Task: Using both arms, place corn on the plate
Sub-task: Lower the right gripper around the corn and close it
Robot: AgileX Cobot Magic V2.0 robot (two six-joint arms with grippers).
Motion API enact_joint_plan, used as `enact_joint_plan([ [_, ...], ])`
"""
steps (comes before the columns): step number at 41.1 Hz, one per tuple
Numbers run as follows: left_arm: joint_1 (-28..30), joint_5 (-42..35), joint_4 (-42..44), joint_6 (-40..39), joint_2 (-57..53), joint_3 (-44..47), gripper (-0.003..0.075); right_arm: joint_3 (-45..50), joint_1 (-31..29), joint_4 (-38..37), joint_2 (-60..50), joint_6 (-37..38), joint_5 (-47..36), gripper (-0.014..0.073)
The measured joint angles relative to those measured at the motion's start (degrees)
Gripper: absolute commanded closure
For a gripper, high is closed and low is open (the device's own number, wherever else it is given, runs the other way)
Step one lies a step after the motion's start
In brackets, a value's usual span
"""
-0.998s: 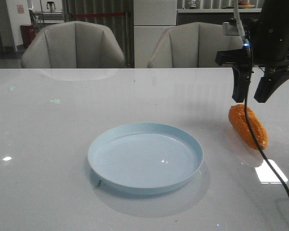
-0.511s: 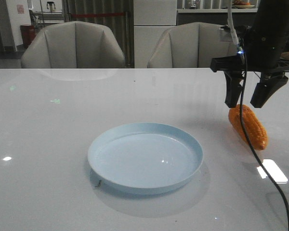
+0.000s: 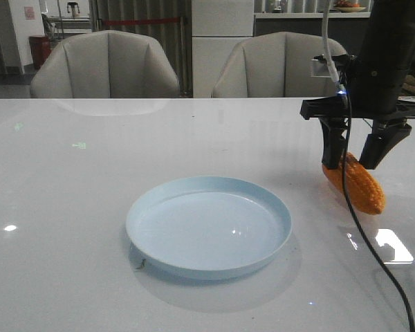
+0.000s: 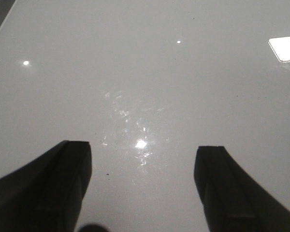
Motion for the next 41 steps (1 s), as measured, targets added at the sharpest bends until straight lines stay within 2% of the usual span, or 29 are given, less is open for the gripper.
enact_joint_plan([
  [21,0.0,0.0,0.0,0.0,0.0,0.0,0.0213,-1.0,0.0,0.4,2.2,0.0,0.4,0.0146],
  [27,0.0,0.0,0.0,0.0,0.0,0.0,0.0213,-1.1,0.0,0.4,2.3,0.0,0.6,0.0248],
  [35,0.0,0.0,0.0,0.0,0.0,0.0,0.0213,-1.1,0.0,0.5,2.3,0.0,0.6,0.0507],
  [37,0.0,0.0,0.0,0.0,0.0,0.0,0.0213,-1.1,0.0,0.5,2.3,0.0,0.8,0.0543],
  [41,0.0,0.0,0.0,0.0,0.0,0.0,0.0213,-1.1,0.0,0.5,2.3,-0.1,0.9,0.0534],
])
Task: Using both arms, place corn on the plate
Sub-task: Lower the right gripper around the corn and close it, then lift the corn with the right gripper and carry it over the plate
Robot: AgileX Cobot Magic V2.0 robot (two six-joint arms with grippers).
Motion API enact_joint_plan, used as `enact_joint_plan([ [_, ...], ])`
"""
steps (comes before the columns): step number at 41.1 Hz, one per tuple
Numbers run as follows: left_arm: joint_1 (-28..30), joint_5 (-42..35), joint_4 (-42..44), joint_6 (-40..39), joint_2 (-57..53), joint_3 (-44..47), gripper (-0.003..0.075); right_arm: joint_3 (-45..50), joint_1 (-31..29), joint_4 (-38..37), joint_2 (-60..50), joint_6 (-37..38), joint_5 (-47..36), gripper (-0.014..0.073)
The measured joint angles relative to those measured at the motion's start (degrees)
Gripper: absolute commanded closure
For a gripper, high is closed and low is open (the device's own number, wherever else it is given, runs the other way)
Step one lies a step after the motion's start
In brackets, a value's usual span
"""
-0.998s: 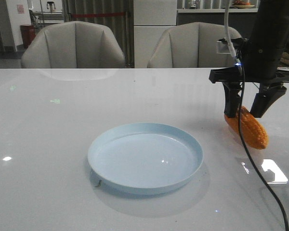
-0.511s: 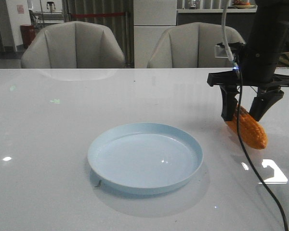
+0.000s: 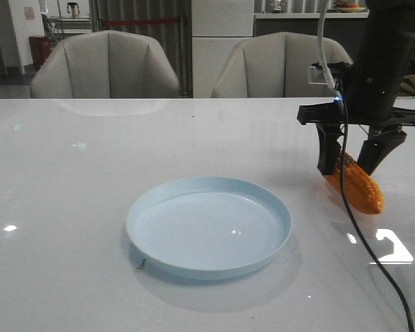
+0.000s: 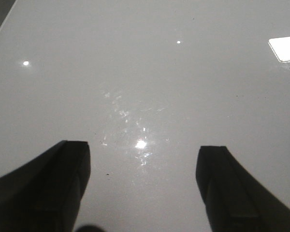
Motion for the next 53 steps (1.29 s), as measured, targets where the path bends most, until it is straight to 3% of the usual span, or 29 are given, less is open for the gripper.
enact_joint_plan([
  [7,0.0,0.0,0.0,0.0,0.0,0.0,0.0213,-0.1,0.9,-0.2,-0.5,-3.5,1.1,0.0534],
  [12,0.0,0.0,0.0,0.0,0.0,0.0,0.0213,-2.4,2.7,-0.3,-0.6,-5.9,6.9,0.0534],
  [29,0.0,0.0,0.0,0.0,0.0,0.0,0.0213,-19.5,14.7,3.5,-0.8,-7.8,14.5,0.0534],
  [39,0.0,-0.1,0.0,0.0,0.0,0.0,0.0213,-20.2,20.3,4.9,-0.7,-9.5,15.3,0.0534],
  [53,0.0,-0.5,0.0,0.0,0.0,0.0,0.0213,-20.3,21.5,5.0,5.1,-9.7,15.3,0.0534],
])
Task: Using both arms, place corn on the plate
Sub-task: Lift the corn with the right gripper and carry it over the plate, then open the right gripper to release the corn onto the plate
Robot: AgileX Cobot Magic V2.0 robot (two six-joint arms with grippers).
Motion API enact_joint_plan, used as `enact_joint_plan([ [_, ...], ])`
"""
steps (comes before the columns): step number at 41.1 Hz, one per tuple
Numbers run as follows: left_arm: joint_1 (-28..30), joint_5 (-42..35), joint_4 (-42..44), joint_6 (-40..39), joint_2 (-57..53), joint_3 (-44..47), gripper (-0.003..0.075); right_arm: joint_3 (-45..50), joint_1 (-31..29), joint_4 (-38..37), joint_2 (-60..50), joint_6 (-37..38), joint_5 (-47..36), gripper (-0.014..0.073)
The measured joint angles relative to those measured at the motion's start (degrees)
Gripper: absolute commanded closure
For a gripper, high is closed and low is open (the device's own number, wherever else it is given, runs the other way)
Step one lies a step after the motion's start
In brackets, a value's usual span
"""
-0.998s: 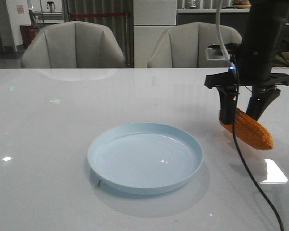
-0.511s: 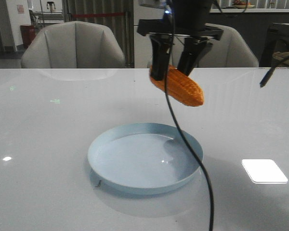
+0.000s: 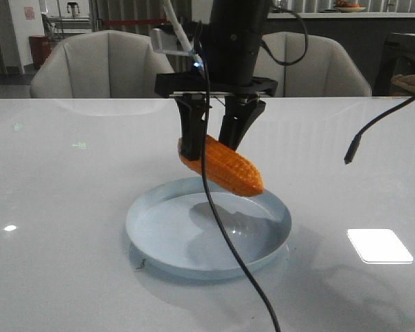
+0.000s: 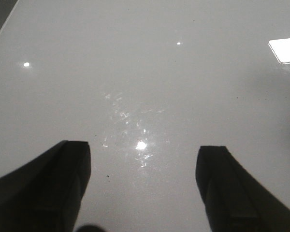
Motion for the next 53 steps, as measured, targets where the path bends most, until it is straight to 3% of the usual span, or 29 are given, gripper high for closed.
enact_joint_plan([
  [6,0.0,0.0,0.0,0.0,0.0,0.0,0.0213,0.0,0.1,0.1,2.0,0.0,0.0,0.0463],
  [12,0.0,0.0,0.0,0.0,0.0,0.0,0.0213,0.0,0.1,0.2,2.9,0.0,0.0,0.0237],
  [17,0.0,0.0,0.0,0.0,0.0,0.0,0.0213,-0.1,0.1,1.3,2.9,0.0,0.0,0.0134],
  [32,0.0,0.0,0.0,0.0,0.0,0.0,0.0213,-0.1,0.1,3.0,2.9,0.0,-0.1,0.0126],
  [43,0.0,0.0,0.0,0.0,0.0,0.0,0.0213,-0.1,0.1,3.0,2.9,0.0,-0.1,0.003],
  [53,0.0,0.0,0.0,0.0,0.0,0.0,0.0213,-0.2,0.1,3.2,2.9,0.0,-0.1,0.003],
])
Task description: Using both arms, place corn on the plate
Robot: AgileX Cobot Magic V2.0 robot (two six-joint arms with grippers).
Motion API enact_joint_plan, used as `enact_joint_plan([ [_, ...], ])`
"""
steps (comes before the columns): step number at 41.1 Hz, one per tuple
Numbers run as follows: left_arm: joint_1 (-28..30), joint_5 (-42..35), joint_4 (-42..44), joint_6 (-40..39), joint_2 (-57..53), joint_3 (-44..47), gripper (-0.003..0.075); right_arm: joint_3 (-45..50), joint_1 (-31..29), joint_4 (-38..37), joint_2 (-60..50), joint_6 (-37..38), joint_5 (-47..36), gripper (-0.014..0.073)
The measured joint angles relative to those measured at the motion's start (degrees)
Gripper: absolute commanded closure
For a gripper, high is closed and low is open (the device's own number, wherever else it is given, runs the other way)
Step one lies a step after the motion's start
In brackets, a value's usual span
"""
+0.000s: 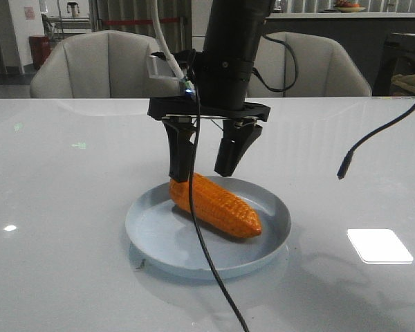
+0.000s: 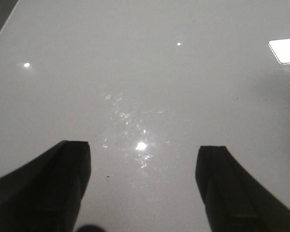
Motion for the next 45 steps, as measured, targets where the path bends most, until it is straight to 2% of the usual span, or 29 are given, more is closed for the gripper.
enact_joint_plan([
  [10,0.0,0.0,0.0,0.0,0.0,0.0,0.0213,-3.9,0.0,0.0,-1.2,-0.9,0.0,0.0031],
  [16,0.0,0.0,0.0,0.0,0.0,0.0,0.0213,-7.2,0.0,-1.6,-6.9,-1.8,0.1,0.0032],
  [25,0.0,-0.7,0.0,0.0,0.0,0.0,0.0213,-8.0,0.0,-12.1,-20.3,-2.2,0.9,0.0032],
  [33,0.0,-4.2,0.0,0.0,0.0,0.0,0.0213,-8.1,0.0,-15.2,-31.3,-2.0,1.4,0.0032],
  [40,0.0,-9.0,0.0,0.0,0.0,0.0,0.0213,-7.2,-0.1,-20.8,-39.3,1.7,1.5,0.0032],
  [45,0.0,-9.9,0.0,0.0,0.0,0.0,0.0213,-2.9,-2.0,-26.6,-45.5,3.6,1.5,0.0032],
])
